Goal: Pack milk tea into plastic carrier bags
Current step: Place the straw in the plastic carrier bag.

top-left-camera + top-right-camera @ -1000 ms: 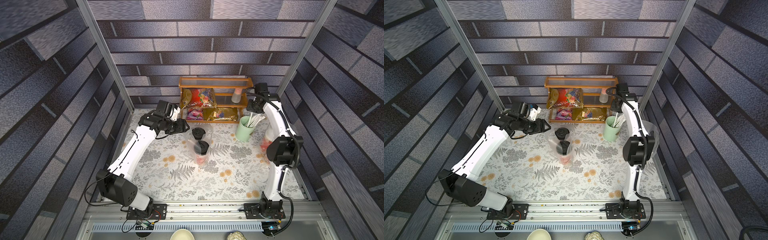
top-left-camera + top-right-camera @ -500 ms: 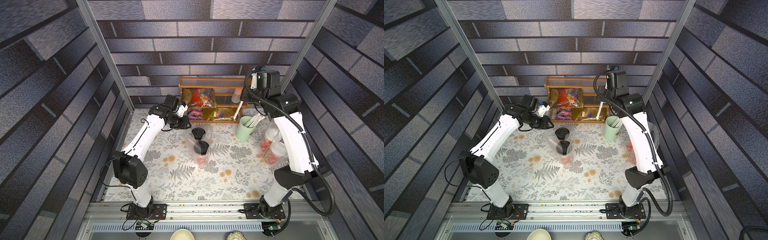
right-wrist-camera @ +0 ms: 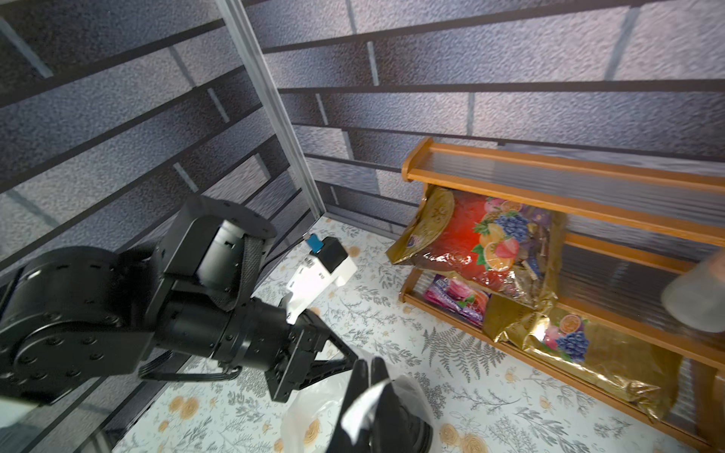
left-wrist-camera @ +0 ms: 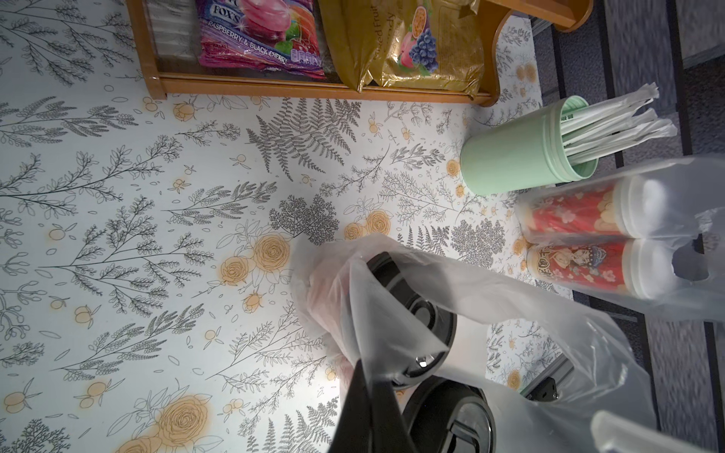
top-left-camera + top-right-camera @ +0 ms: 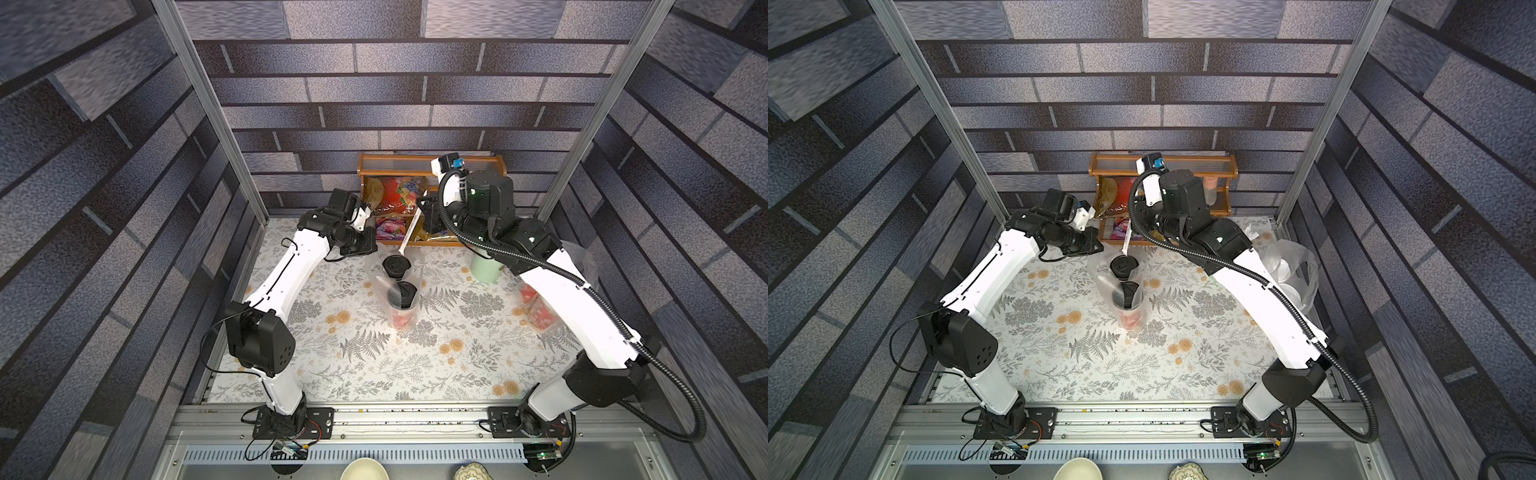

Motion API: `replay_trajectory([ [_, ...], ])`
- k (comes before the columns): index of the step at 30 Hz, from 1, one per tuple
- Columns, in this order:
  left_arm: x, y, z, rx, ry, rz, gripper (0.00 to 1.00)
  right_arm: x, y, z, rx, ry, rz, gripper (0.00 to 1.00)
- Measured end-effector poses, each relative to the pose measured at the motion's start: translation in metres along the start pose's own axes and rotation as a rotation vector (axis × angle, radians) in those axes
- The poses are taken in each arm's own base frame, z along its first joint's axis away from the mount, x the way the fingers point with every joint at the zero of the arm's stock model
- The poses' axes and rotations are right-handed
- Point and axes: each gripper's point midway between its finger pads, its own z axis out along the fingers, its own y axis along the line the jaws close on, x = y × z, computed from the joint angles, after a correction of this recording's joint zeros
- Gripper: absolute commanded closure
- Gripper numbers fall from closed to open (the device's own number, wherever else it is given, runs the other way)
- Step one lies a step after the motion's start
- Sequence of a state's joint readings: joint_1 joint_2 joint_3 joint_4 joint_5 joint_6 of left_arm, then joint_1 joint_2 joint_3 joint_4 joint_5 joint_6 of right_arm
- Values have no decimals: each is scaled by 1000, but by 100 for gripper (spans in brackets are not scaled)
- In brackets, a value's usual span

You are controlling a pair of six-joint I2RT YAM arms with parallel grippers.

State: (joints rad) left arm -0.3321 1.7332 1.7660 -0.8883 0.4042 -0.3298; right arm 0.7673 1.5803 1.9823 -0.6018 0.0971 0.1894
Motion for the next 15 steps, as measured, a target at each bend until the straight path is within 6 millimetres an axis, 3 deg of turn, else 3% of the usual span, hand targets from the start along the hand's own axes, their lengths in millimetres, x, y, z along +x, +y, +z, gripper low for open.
replay_trajectory([
  [5, -1, -1, 1, 10, -6, -34, 100, 19, 13, 29, -36, 17, -16, 100],
  [11, -2, -4, 1, 23, -8, -50, 100, 49, 8, 72, -16, 66, -36, 100],
  [15, -3, -6, 1, 34, -10, -56, 100, 63, 0, 90, 19, 72, -57, 100],
])
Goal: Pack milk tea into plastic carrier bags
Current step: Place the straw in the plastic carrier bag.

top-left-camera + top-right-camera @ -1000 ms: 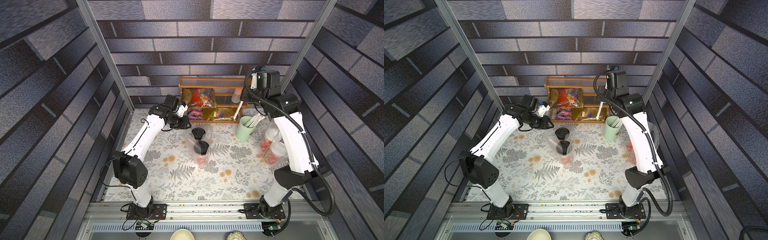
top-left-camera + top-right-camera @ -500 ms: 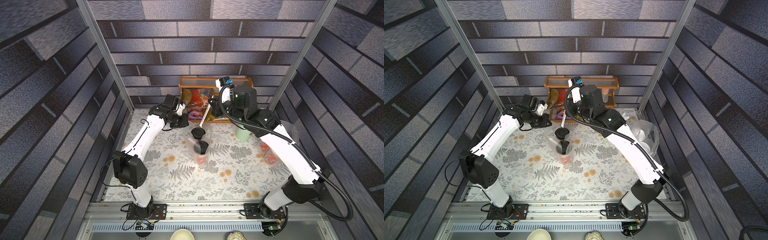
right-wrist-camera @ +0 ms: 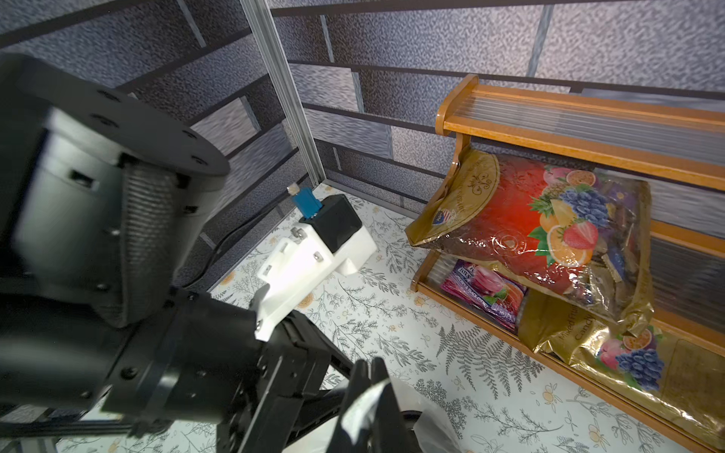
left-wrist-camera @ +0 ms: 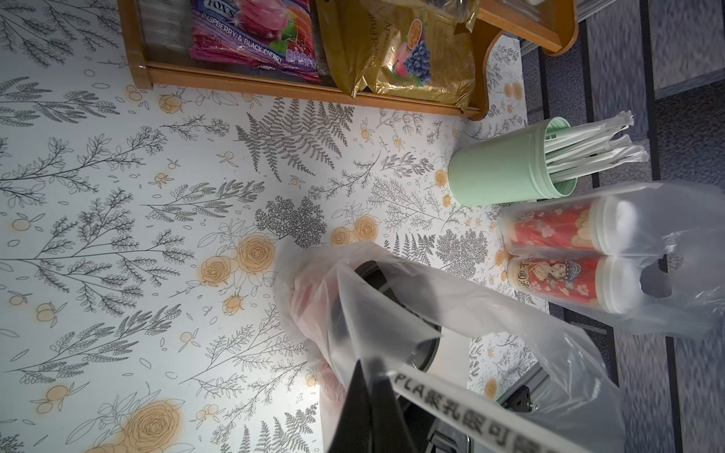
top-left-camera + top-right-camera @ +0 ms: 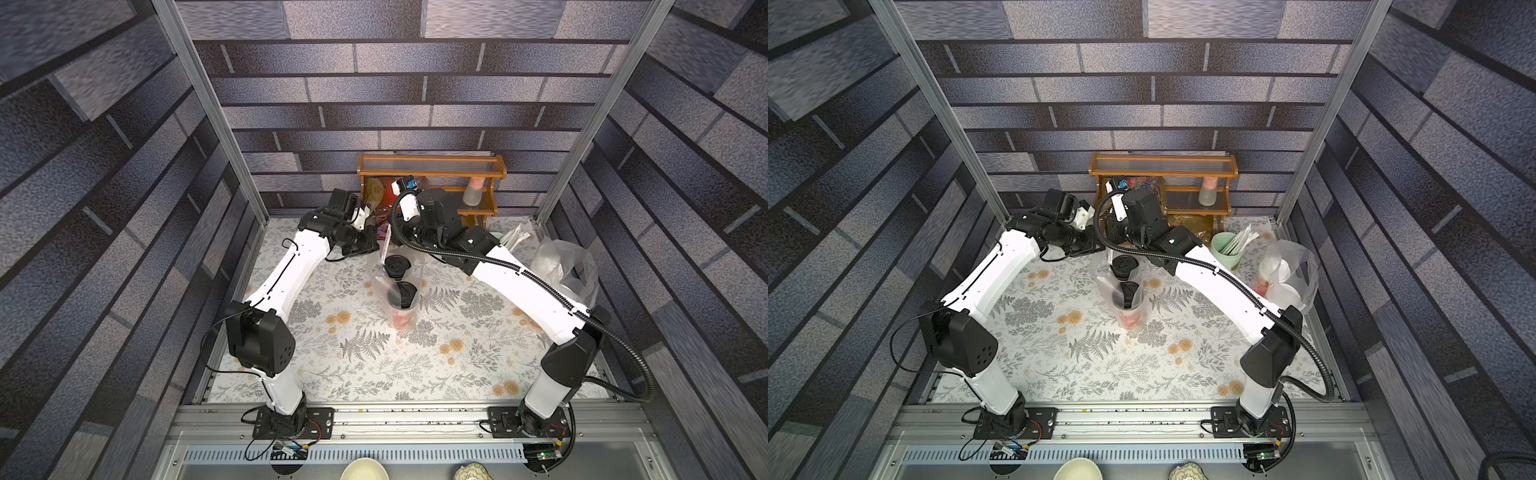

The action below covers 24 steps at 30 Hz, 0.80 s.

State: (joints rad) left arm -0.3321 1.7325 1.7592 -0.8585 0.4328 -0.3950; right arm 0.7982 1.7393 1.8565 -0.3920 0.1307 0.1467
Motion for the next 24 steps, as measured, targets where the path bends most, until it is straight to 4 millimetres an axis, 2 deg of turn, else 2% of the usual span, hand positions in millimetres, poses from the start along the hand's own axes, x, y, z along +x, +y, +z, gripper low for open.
replay_trajectory([
  [7, -1, -4, -2, 16, -5, -1, 100, -1, -10, 18, 63, -44, -52, 100],
  [11, -1, -5, -4, 17, -7, 0, 100, 7, -16, 29, 93, -32, -93, 100],
  [18, 0, -6, -4, 21, -6, 1, 100, 34, -23, 40, 117, 25, -141, 100],
  [24, -1, -7, -6, 23, -10, 2, 100, 70, -32, 51, 141, 86, -162, 100],
])
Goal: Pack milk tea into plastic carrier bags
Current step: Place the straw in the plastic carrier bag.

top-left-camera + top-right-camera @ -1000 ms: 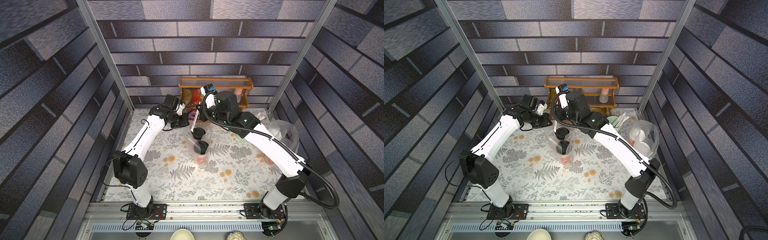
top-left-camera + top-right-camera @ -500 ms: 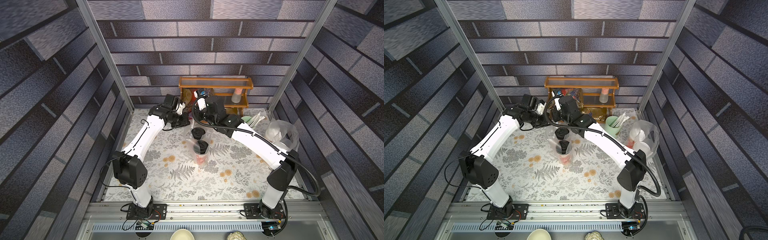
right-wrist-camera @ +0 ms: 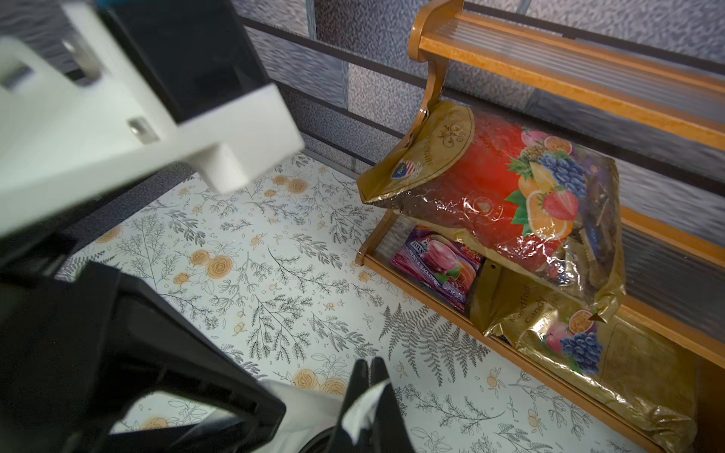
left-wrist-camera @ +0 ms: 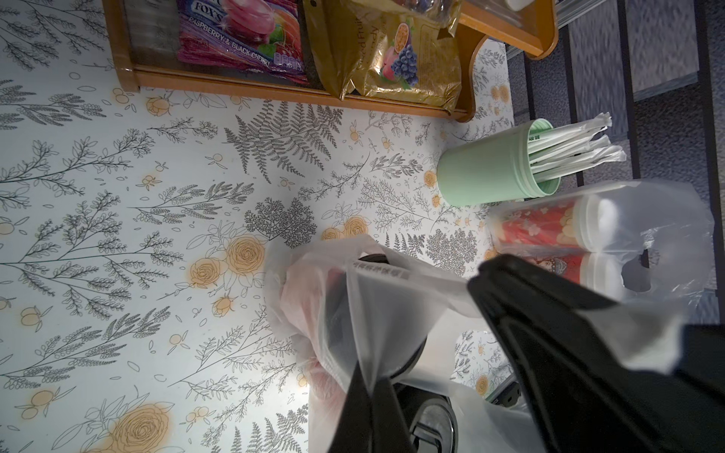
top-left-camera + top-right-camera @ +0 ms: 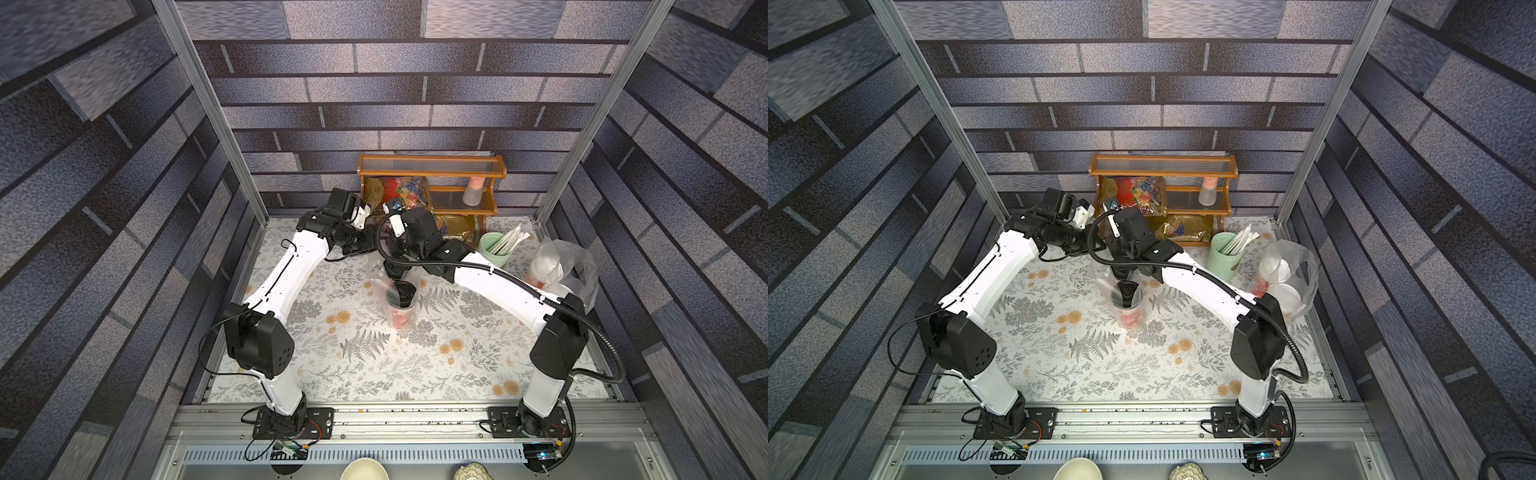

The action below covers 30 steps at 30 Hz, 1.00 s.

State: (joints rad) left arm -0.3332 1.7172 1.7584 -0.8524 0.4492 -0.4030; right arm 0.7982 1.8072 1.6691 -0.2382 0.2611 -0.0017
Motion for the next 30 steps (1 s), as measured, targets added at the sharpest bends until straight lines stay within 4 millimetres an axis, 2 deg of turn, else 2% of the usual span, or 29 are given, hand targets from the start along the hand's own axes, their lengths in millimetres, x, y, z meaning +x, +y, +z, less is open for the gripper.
replay_trajectory([
  [7, 2, -3, -2, 5, -1, 4, 100, 28, 2, 13, 2, 29, -6, 100],
  [13, 2, -4, -2, 5, -1, 0, 100, 43, 3, 24, 6, 54, -11, 95],
  [18, 2, -4, -2, 5, -1, -3, 100, 53, 2, 32, 10, 79, -10, 95],
  [20, 2, -4, -2, 5, -1, -3, 98, 57, -1, 34, 15, 89, -7, 90],
  [22, 2, -4, -2, 5, -1, -3, 95, 60, -3, 34, 19, 103, -3, 78],
  [25, 2, -4, -2, 5, -2, -3, 90, 61, -6, 32, 20, 128, 7, 65],
  [27, 2, -4, -2, 5, -2, -3, 85, 54, -7, 28, 13, 136, 23, 58],
  [30, 1, -4, -2, 6, -5, -4, 75, 30, -12, 16, -6, 121, 61, 55],
])
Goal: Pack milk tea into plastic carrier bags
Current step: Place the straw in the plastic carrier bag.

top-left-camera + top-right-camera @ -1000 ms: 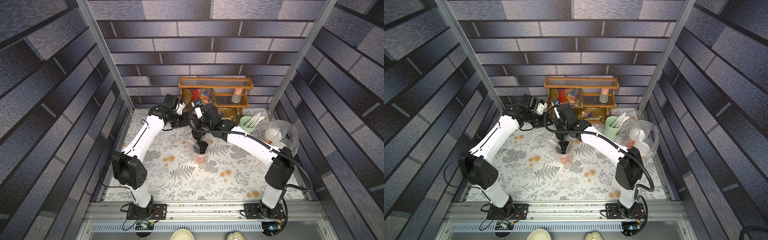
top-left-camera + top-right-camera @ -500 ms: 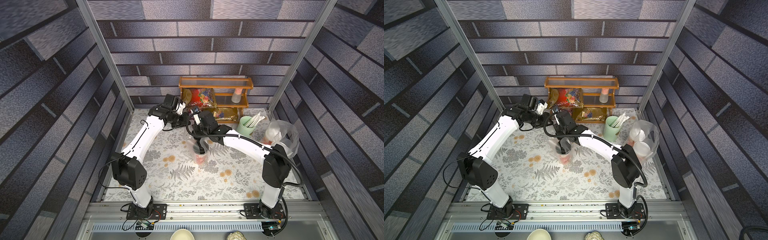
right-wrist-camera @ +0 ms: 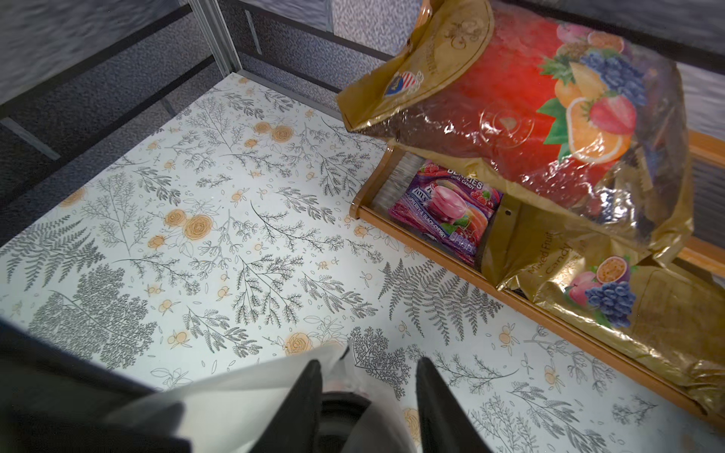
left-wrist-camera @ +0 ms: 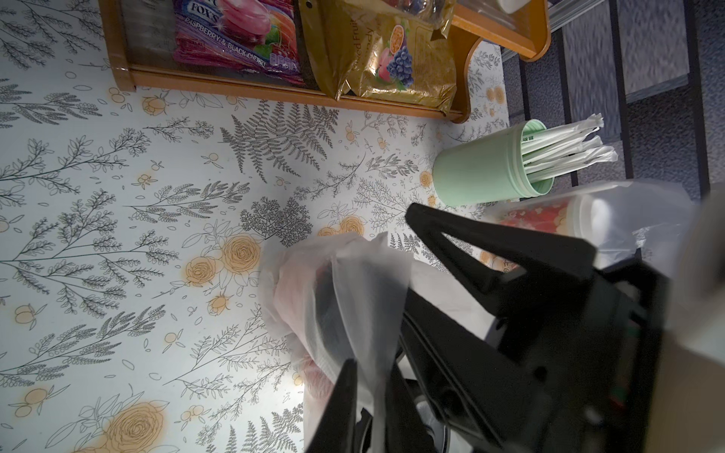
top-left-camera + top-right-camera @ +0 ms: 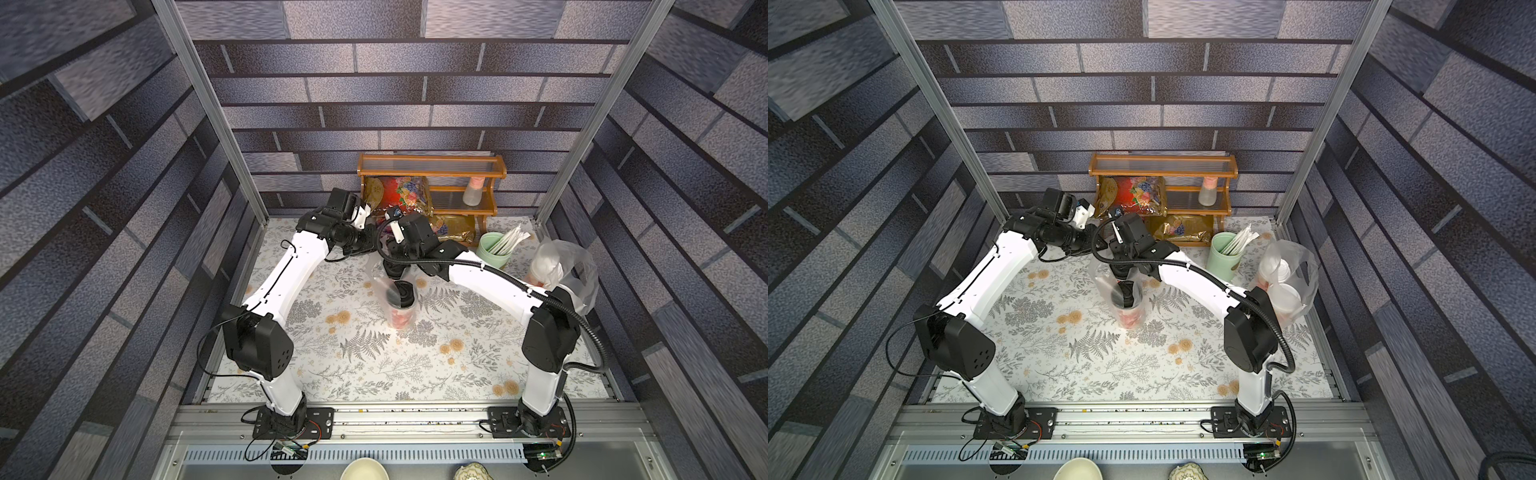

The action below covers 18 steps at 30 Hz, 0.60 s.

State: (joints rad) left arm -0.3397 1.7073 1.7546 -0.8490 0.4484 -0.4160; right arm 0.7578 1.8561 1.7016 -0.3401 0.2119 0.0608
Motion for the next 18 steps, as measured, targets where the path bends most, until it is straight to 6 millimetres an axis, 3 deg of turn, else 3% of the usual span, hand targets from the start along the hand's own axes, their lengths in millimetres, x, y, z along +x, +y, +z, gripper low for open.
replay_trajectory([
  [5, -2, -1, -3, 0, -12, 1, 61, -34, -19, -41, -12, -40, 66, 55],
  [10, -2, -5, -15, -5, -35, 13, 48, -50, -63, -83, 39, -56, 146, 57],
  [14, 0, -9, -31, -18, -56, 28, 43, -38, -120, -105, 144, -13, 230, 60],
  [18, 8, -13, -45, -23, -73, 39, 41, -10, -181, -116, 264, 62, 342, 63],
])
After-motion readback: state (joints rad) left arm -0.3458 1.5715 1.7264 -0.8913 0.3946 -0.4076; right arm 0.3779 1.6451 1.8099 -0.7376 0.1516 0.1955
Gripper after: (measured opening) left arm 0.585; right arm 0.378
